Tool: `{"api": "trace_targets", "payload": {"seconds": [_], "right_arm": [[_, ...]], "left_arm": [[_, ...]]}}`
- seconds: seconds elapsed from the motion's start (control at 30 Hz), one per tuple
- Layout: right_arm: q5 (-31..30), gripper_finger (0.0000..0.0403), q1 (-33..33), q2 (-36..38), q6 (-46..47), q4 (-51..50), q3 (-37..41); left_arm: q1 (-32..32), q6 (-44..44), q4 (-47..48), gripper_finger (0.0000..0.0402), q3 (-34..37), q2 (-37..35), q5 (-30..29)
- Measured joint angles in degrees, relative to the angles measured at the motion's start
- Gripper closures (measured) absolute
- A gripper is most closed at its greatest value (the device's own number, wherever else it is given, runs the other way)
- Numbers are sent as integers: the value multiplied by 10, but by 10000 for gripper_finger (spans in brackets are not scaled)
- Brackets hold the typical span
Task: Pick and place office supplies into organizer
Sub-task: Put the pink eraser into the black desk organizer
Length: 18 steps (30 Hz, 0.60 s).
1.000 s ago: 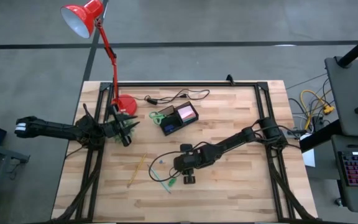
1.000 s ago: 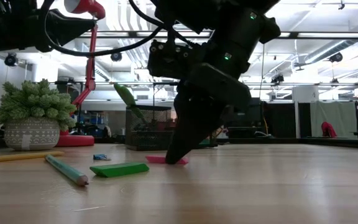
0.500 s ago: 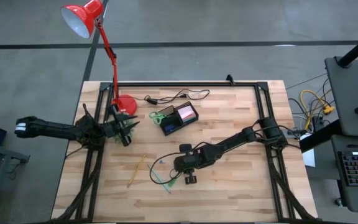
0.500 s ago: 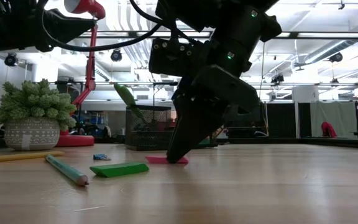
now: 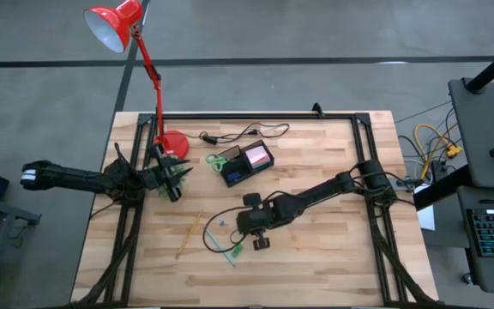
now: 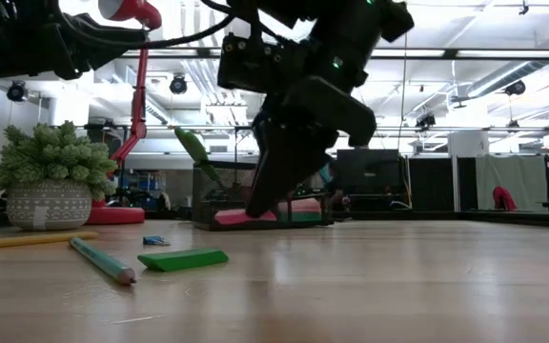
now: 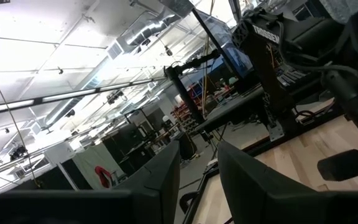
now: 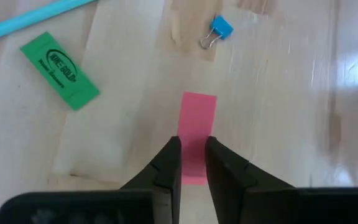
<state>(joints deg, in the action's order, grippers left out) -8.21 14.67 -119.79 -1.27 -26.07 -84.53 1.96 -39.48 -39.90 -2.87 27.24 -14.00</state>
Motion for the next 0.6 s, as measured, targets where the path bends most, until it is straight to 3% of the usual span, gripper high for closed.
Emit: {"api": "trace_targets", "payload": {"seconds": [0.27,0.6], "right_arm": [[-83,349,-16,2,-85,-41,-46],[-141,349,-79,3,-182,-40,-56]], "left_arm": [[0,0,0,306,0,0,0],[0,0,0,306,0,0,0]]}}
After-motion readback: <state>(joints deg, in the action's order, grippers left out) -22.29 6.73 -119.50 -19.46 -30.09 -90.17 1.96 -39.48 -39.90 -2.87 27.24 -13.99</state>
